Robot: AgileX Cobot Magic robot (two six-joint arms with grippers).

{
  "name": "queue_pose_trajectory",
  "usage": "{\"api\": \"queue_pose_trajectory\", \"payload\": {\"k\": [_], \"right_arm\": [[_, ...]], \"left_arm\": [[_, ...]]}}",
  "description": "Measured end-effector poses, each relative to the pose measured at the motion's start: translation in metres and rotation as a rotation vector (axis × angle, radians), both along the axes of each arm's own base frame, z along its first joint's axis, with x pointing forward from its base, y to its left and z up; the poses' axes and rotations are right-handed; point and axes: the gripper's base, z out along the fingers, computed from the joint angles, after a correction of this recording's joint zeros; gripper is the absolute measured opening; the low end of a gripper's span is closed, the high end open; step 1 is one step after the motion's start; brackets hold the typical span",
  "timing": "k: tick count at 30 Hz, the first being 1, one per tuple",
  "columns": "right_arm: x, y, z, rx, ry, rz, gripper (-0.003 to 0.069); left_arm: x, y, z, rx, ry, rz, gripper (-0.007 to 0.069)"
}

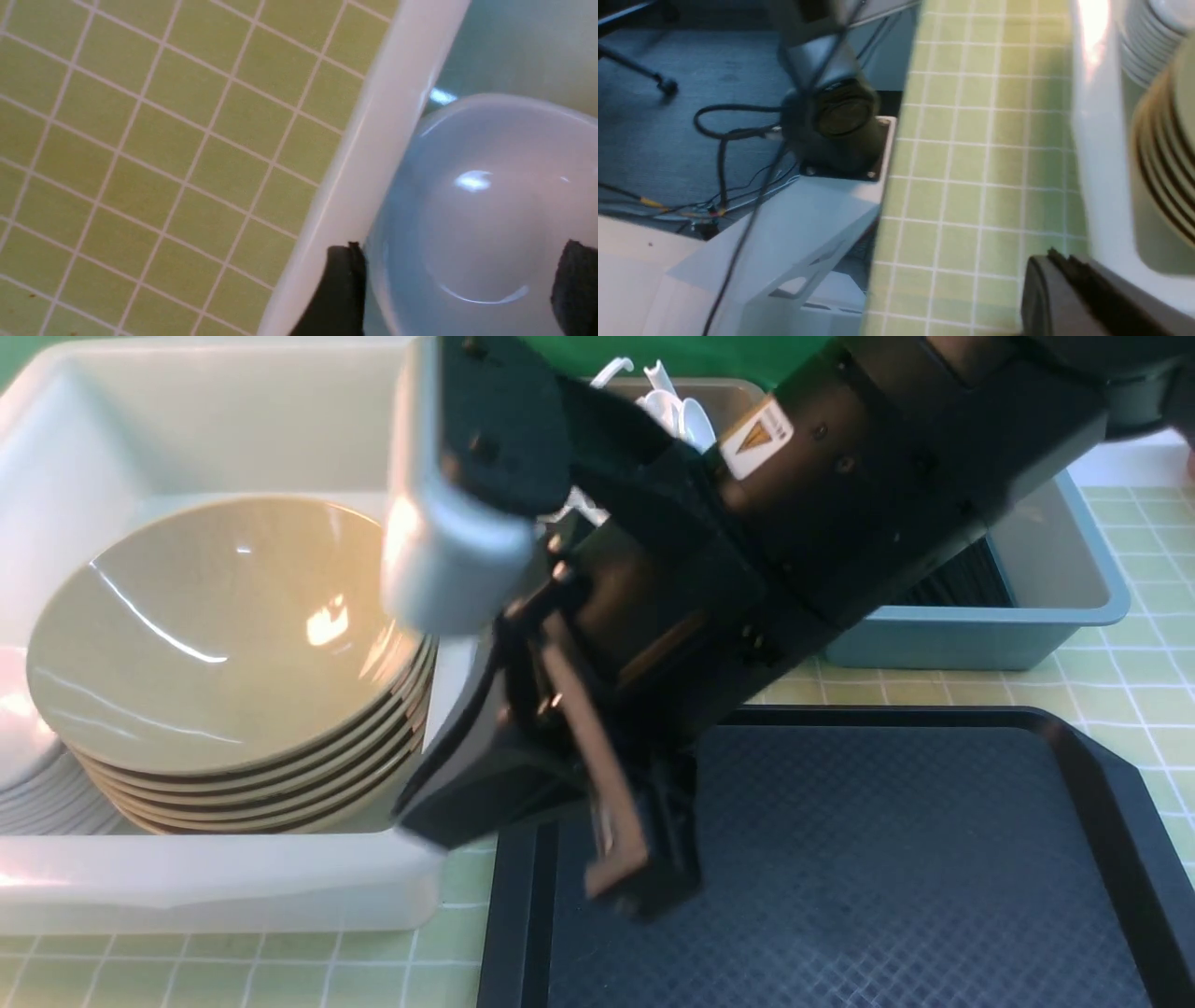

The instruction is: On green table put chopsticks spoon bowls plates into blue grey white boxes.

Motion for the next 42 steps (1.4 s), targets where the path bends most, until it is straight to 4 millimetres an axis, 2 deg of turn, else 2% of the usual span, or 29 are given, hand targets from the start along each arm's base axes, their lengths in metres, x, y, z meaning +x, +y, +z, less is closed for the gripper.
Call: {"api": "queue_pose_trajectory", "payload": {"k": [3,5,7,8,11,12,13,15,16,17,18,20,22,23,24,25,27,29,31,32,34,38,39,41,42], "right_arm": [[0.021,-0.017,-0.002,-0.026,0.029,-0.12,0.0055],[0.034,-0.029,-0.003,-0.044,0.043,-0.196,0.0057],[0.051,-0.048,-0.006,-0.092,0.075,-0.307,0.0057],[0.06,-0.063,-0.009,-0.142,0.1,-0.391,0.0058],[0.072,-0.09,-0.014,-0.253,0.129,-0.546,0.006],[0.074,-0.099,-0.014,-0.29,0.13,-0.606,0.0061],[0.074,-0.104,-0.014,-0.31,0.121,-0.632,0.0061],[0.072,-0.122,-0.014,-0.372,0.105,-0.757,0.0065],[0.071,-0.124,-0.013,-0.369,0.104,-0.772,0.0065],[0.068,-0.131,-0.013,-0.385,0.085,-0.817,0.0066],[0.065,-0.134,-0.012,-0.387,0.08,-0.831,0.0067],[0.05,-0.148,-0.008,-0.383,0.028,-0.885,0.0069],[0.039,-0.155,-0.007,-0.378,0.008,-0.897,0.0069],[0.023,-0.163,-0.011,-0.361,-0.007,-0.917,0.0069],[0.009,-0.17,-0.01,-0.331,-0.027,-0.932,0.0069],[0.007,-0.171,-0.014,-0.331,-0.025,-0.935,0.0069],[-0.018,-0.184,-0.021,-0.276,-0.081,-0.956,0.0072],[-0.043,-0.197,-0.03,-0.206,-0.155,-0.978,0.0074],[-0.072,-0.212,-0.043,-0.095,-0.239,-1.014,0.0076],[-0.075,-0.213,-0.046,-0.094,-0.238,-1.015,0.0076],[-0.102,-0.226,-0.075,0.008,-0.294,-1.045,0.0077],[-0.134,-0.241,-0.104,0.142,-0.328,-1.088,0.0078],[-0.134,-0.241,-0.106,0.139,-0.324,-1.089,0.0078],[-0.147,-0.247,-0.12,0.206,-0.348,-1.102,0.0078],[-0.149,-0.247,-0.121,0.216,-0.355,-1.102,0.0078]], "left_arm": [[-0.005,0.0,0.01,0.036,-0.031,0.045,0.0652],[-0.007,-0.007,0.017,0.035,-0.055,0.028,0.0662],[-0.005,-0.031,0.029,0.003,-0.111,-0.073,0.0664],[-0.003,-0.051,0.038,-0.02,-0.161,-0.18,0.0663],[0.004,-0.107,0.055,-0.127,-0.282,-0.436,0.0663],[0.005,-0.127,0.06,-0.167,-0.321,-0.525,0.0663],[0.006,-0.134,0.062,-0.18,-0.336,-0.564,0.0662],[0.006,-0.175,0.067,-0.273,-0.385,-0.736,0.0645],[0.006,-0.177,0.067,-0.277,-0.384,-0.753,0.0643],[0.004,-0.193,0.067,-0.302,-0.374,-0.829,0.0611],[0.003,-0.199,0.067,-0.307,-0.365,-0.861,0.0594],[-0.003,-0.219,0.066,-0.321,-0.33,-0.962,0.0501],[-0.007,-0.227,0.068,-0.325,-0.328,-0.998,0.0433],[-0.014,-0.235,0.072,-0.322,-0.339,-1.032,0.0333],[-0.019,-0.238,0.077,-0.315,-0.349,-1.049,0.0274],[-0.021,-0.24,0.077,-0.312,-0.35,-1.055,0.0262],[-0.04,-0.242,0.088,-0.287,-0.378,-1.063,0.0137],[-0.063,-0.239,0.096,-0.258,-0.405,-1.048,0.0046],[-0.097,-0.232,0.101,-0.233,-0.438,-1.013,0.001],[-0.096,-0.232,0.098,-0.234,-0.43,-1.011,0.0009],[-0.138,-0.225,0.09,-0.232,-0.451,-0.975,-0.0001],[-0.189,-0.219,0.056,-0.262,-0.443,-0.943,-0.0001],[-0.192,-0.219,0.05,-0.27,-0.431,-0.94,-0.0001],[-0.225,-0.215,0.023,-0.277,-0.485,-0.91,-0.0001],[-0.229,-0.214,0.015,-0.28,-0.493,-0.898,-0.0001]]}}
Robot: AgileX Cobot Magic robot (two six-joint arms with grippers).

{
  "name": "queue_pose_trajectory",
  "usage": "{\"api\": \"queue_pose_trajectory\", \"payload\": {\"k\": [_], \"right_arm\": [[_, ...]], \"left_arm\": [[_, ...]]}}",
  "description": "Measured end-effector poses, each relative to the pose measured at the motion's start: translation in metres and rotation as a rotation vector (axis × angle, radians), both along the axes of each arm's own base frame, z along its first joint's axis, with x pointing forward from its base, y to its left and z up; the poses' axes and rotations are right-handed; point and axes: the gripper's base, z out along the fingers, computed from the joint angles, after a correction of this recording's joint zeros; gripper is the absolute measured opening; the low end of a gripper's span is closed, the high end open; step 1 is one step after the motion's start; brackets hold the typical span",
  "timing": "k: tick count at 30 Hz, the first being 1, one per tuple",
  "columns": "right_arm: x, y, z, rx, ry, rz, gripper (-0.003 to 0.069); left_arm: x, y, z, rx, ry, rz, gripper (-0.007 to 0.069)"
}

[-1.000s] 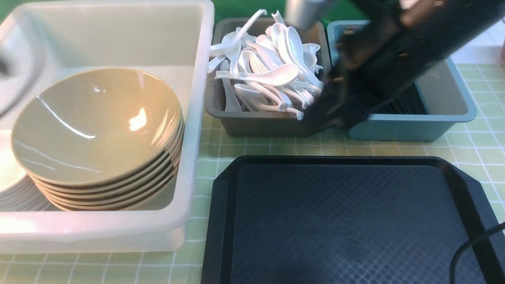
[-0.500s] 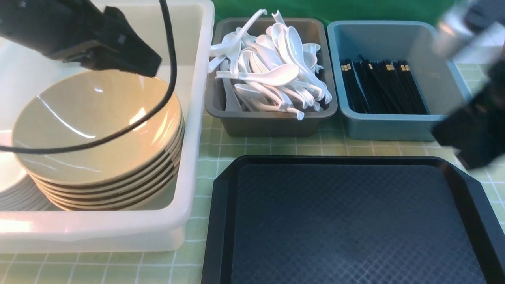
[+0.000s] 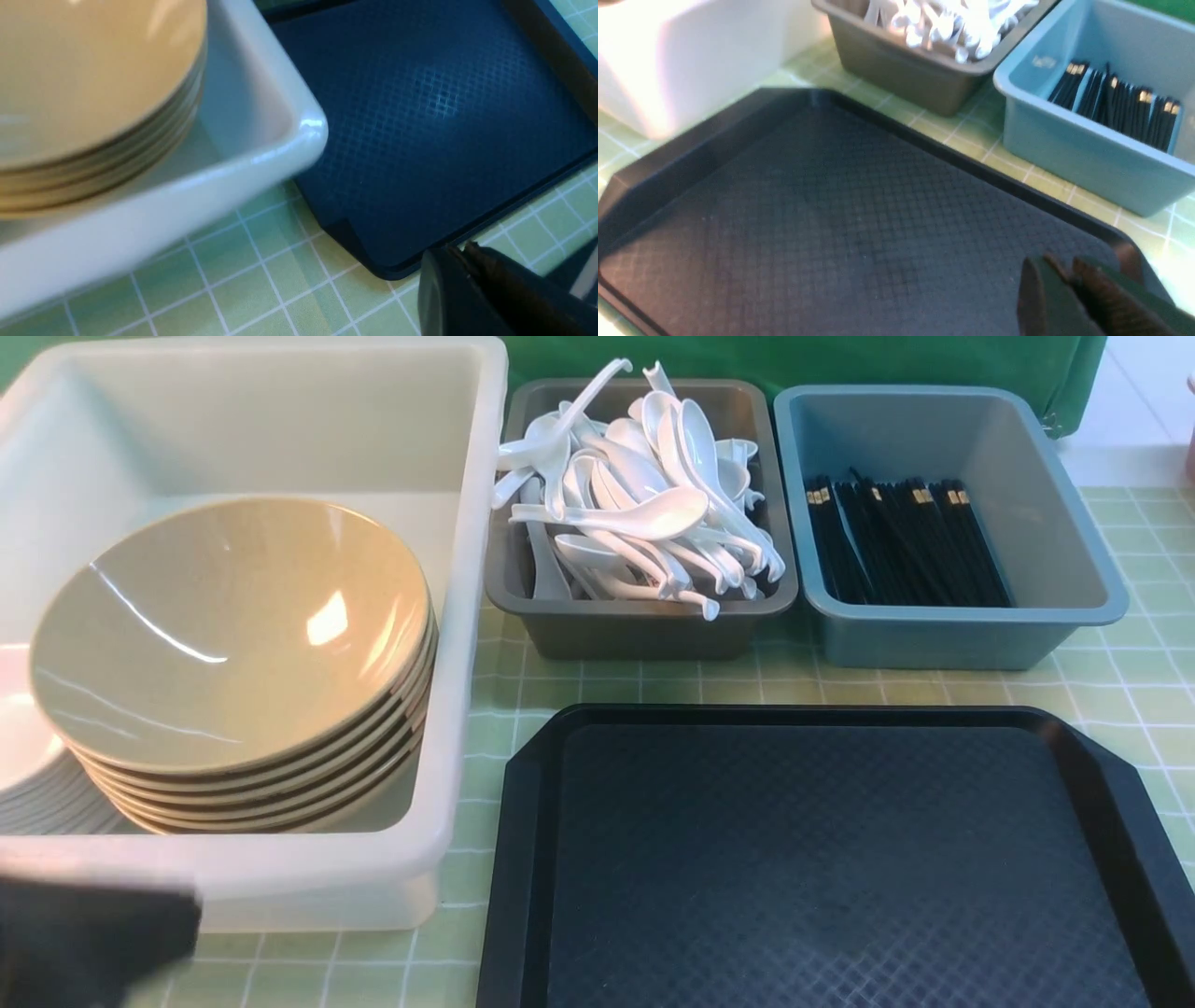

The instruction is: On green table put chopsticks spoon bowls plates into blue grey white boxes.

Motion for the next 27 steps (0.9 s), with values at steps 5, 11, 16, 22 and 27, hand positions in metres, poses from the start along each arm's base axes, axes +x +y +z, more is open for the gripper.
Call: {"api": "queue_pose_trajectory", "payload": {"k": [5,11,16,22,27], "right_arm": [[-0.003,-0.001,-0.002,0.032,-0.024,-0.007,0.0078],[-0.002,-0.001,0.003,0.081,-0.062,-0.016,0.0079],[-0.002,-0.001,0.0,0.071,-0.037,-0.017,0.0085],[-0.002,-0.001,-0.001,0.067,-0.027,-0.017,0.0092],[-0.002,-0.001,-0.001,0.067,-0.027,-0.017,0.0099]], "left_arm": [[-0.028,0.005,-0.025,-0.091,-0.12,0.091,-0.0001],[-0.046,0.01,-0.022,-0.159,-0.293,0.136,-0.0001],[-0.05,0.011,-0.021,-0.169,-0.329,0.141,-0.0001],[-0.051,0.011,-0.021,-0.17,-0.334,0.143,-0.0001],[-0.051,0.011,-0.021,-0.169,-0.335,0.143,-0.0001]]}}
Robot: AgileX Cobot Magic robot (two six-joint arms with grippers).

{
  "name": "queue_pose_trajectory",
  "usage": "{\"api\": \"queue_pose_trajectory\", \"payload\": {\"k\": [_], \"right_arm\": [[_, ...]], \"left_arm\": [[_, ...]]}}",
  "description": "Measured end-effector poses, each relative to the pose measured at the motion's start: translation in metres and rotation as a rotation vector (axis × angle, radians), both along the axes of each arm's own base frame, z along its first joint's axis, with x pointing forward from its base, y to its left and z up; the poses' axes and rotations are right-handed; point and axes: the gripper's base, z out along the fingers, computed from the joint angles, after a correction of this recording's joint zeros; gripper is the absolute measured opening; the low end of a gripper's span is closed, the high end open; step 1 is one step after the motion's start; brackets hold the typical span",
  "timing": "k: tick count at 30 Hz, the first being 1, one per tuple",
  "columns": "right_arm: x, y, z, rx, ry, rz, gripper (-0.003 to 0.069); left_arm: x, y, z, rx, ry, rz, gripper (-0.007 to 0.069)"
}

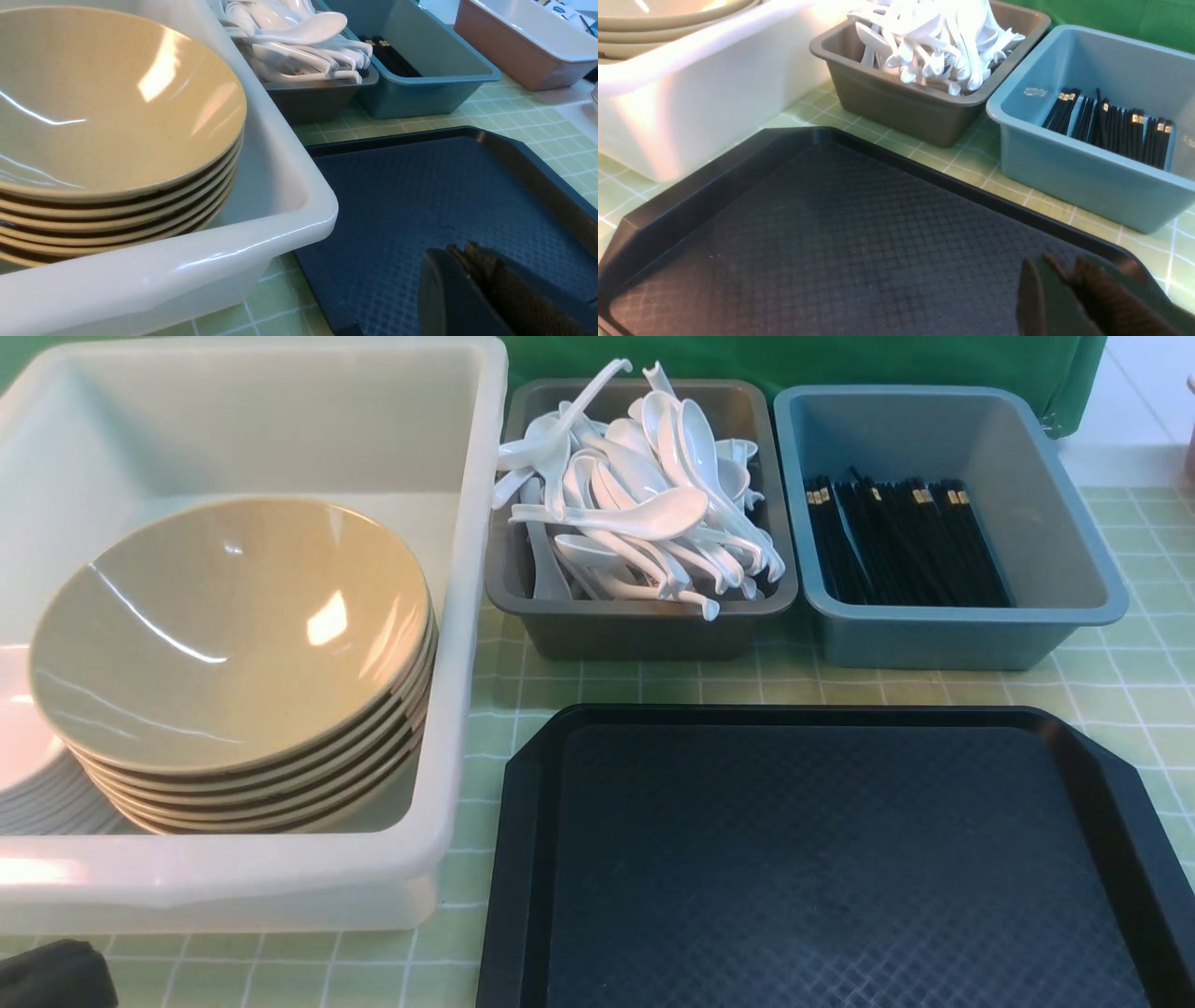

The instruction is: On green table put chopsticks spoon bowls plates into blue grey white boxes.

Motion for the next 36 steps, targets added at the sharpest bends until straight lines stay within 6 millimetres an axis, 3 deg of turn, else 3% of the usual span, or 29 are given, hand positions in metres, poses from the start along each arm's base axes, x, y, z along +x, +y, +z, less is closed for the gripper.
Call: {"api": "queue_pose_trajectory", "payload": {"k": [5,10,14,15,16,17,22,36], "right_arm": [[0.0,0.0,0.0,0.0,0.0,0.0,0.0099],[0.0,0.0,0.0,0.0,0.001,0.0,0.0099],[0.0,0.0,0.0,-0.002,0.001,0.0,0.0103],[0.0,0.0,0.0,-0.002,0.001,0.0,0.0105],[0.0,0.0,0.0,-0.002,0.001,0.0,0.0106],[0.0,0.0,0.0,-0.002,0.002,0.0,0.0108],[0.0,0.0,0.0,-0.002,0.002,0.0,0.011],[0.0,0.0,-0.001,-0.003,0.005,0.0,0.0123]], "left_arm": [[0.008,0.006,-0.004,0.072,-0.074,0.071,-0.0001],[0.03,0.024,-0.031,0.132,-0.234,0.308,-0.0001],[0.038,0.033,-0.068,0.078,-0.323,0.432,-0.0001],[0.043,0.033,-0.084,0.078,-0.296,0.443,-0.0001],[0.043,0.034,-0.084,0.075,-0.299,0.445,-0.0001],[0.048,0.033,-0.109,0.087,-0.23,0.447,-0.0001],[0.053,0.033,-0.15,0.118,-0.104,0.435,-0.0001],[0.053,0.03,-0.15,0.051,-0.095,0.431,-0.0001]]}}
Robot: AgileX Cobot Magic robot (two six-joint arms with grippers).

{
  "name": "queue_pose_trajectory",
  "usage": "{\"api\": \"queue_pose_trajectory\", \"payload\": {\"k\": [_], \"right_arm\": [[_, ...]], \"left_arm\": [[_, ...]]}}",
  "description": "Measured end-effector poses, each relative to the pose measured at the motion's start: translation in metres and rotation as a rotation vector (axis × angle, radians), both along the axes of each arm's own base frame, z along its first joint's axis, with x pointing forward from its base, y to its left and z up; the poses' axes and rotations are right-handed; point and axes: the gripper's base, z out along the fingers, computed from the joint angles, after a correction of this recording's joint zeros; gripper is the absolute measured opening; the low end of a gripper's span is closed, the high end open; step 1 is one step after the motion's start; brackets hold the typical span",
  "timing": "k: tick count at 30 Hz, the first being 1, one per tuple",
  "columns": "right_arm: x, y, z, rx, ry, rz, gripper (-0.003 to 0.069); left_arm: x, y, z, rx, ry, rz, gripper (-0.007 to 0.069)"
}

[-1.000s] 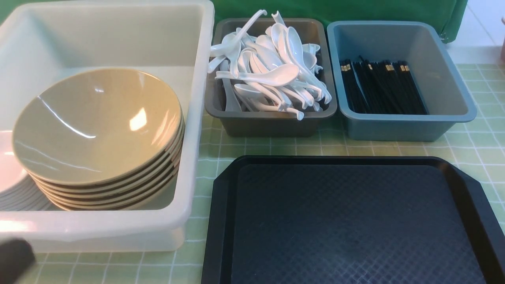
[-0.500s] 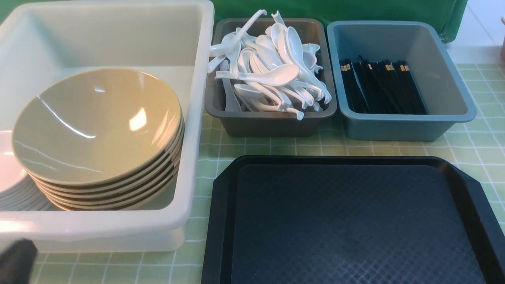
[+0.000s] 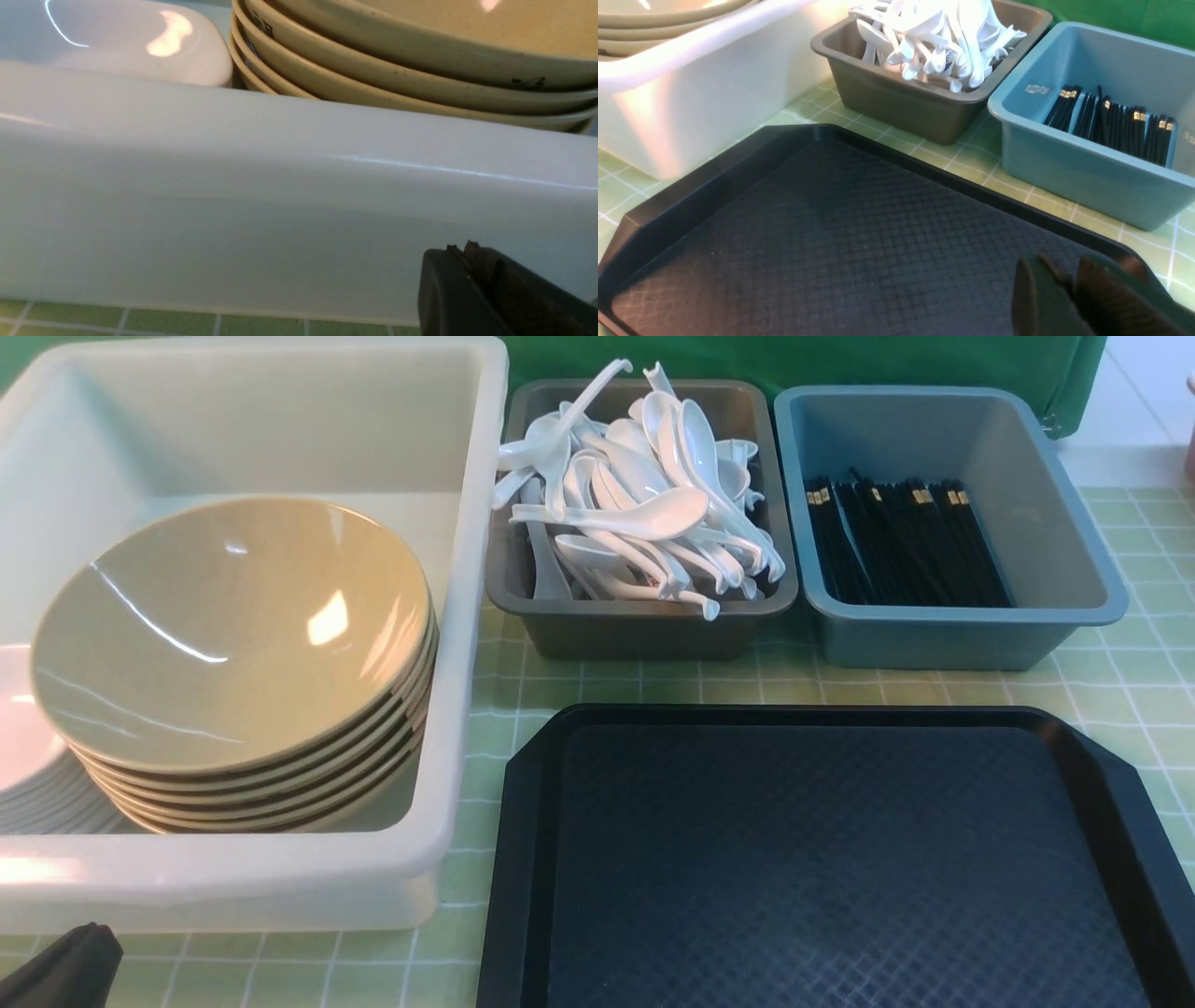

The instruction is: On green table put chopsticks spoon bowls plates into blue grey white boxes.

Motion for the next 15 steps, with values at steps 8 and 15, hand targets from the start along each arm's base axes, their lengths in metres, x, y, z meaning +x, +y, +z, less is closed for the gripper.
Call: {"api": "queue_pose_trajectory", "payload": {"k": [8,15], "right_arm": [[0.0,0.0,0.0,0.0,0.0,0.0,0.0131],[0.0,0.0,0.0,0.0,0.0,0.0,0.0133]], "left_arm": [[0.0001,0.0,0.0003,0.0,-0.003,0.0,-0.0001],[0.0001,0.0,0.0004,0.0,-0.004,0.0,-0.0001]]}}
